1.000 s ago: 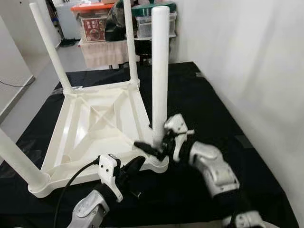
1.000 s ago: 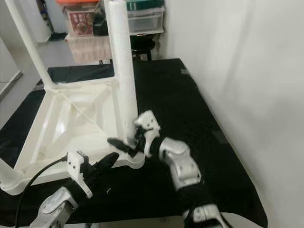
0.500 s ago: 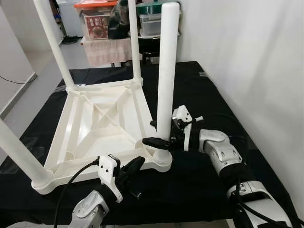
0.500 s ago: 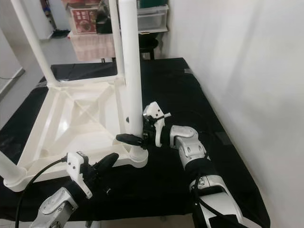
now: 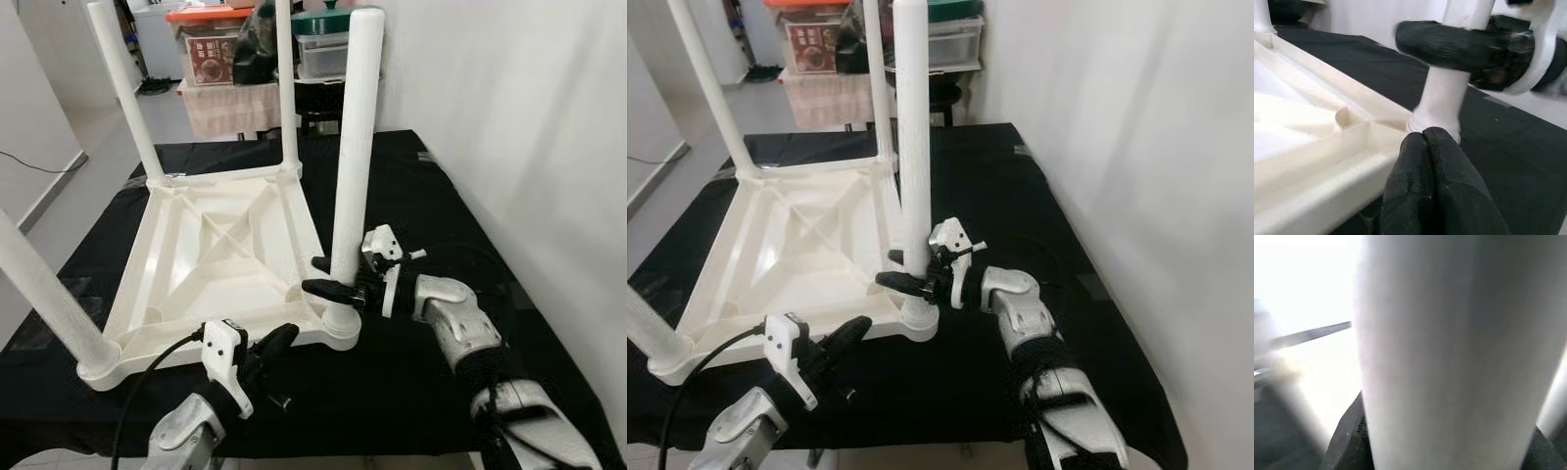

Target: Building children table

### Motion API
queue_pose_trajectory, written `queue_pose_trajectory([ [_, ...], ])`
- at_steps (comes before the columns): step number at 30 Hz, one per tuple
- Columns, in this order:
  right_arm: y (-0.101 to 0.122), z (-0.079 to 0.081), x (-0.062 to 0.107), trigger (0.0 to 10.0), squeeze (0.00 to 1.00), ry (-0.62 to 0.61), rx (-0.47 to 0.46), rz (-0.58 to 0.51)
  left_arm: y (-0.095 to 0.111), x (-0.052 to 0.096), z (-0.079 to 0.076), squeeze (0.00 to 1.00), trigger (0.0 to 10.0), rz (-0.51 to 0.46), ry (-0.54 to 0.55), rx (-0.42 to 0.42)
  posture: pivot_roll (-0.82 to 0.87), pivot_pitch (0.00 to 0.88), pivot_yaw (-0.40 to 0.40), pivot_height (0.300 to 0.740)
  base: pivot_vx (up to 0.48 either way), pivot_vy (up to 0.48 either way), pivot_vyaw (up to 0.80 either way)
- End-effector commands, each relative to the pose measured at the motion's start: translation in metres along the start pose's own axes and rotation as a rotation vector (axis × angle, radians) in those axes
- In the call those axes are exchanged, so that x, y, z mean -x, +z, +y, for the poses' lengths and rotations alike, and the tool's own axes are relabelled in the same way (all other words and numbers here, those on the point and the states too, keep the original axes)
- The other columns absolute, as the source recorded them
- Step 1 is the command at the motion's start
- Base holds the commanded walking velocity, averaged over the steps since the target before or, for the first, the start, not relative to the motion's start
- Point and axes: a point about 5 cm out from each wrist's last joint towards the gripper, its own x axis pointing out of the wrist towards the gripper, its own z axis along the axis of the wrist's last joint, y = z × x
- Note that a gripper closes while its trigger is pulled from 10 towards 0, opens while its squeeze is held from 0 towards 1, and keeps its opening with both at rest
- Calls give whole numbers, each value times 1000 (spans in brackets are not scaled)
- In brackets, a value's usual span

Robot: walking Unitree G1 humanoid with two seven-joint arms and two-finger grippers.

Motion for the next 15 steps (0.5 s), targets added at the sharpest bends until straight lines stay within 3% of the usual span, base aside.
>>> queue_pose_trajectory([
  [1,-23,-5,14,0,0,-336,-41,105,1,2,0,0,10000,-3,-1,6,9,0,17,740,0,0,0],
  [2,-31,0,23,0,0,-491,-78,128,2,2,1,0,10000,-3,0,5,9,0,17,740,0,0,0],
  [3,-41,27,23,0,0,-406,-78,148,2,2,2,0,10000,-2,0,5,18,0,26,740,0,0,0],
  [4,-41,27,23,0,0,-406,-78,148,2,2,2,0,10000,-2,0,5,18,0,26,740,0,0,0],
  [5,-42,43,19,0,0,-292,-75,144,2,2,2,0,10000,0,-1,5,3,0,37,740,0,0,0],
  [6,-40,46,14,0,0,-220,-70,133,2,1,2,0,10000,1,-4,11,16,0,24,740,0,0,0],
  [10,-37,38,6,0,0,-191,-74,125,1,0,3,0,10000,2,-8,17,20,0,23,740,0,0,0],
  [11,-35,34,2,10000,0,-186,-71,131,2,1,3,0,10000,0,-2,11,18,0,27,740,0,0,0],
  [12,-29,32,-3,10000,620,-133,-67,112,2,1,3,0,10000,0,4,4,22,0,27,740,0,0,0],
  [14,-23,33,-5,10000,620,-108,-62,101,2,1,4,0,10000,-1,8,-1,24,0,26,740,0,0,0],
  [15,-16,34,-8,10000,1000,-44,-67,82,2,0,4,0,10000,-1,10,-2,25,0,25,740,0,0,0],
])
